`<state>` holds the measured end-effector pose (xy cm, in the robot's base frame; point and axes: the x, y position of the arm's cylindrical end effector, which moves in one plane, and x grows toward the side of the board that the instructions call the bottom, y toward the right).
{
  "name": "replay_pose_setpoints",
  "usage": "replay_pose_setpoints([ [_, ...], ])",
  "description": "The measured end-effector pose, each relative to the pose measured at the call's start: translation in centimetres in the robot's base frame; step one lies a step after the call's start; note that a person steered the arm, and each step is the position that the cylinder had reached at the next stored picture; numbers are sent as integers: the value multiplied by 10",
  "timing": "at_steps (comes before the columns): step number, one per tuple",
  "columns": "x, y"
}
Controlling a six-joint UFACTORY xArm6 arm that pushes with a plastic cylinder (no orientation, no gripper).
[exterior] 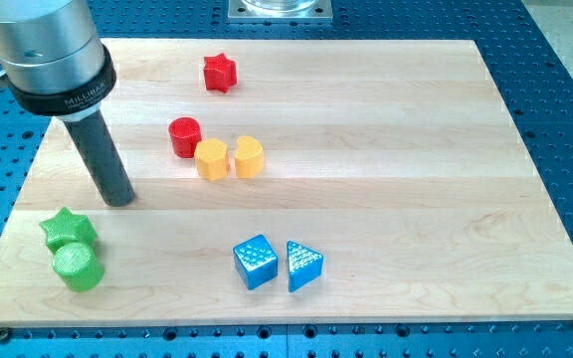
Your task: Move hexagon upwards slightly
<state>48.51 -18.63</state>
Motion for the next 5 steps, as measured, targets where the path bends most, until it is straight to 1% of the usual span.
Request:
replay_pose_setpoints([
  [2,1,5],
  [3,3,50],
  [4,-6,79],
  [5,-7,83],
])
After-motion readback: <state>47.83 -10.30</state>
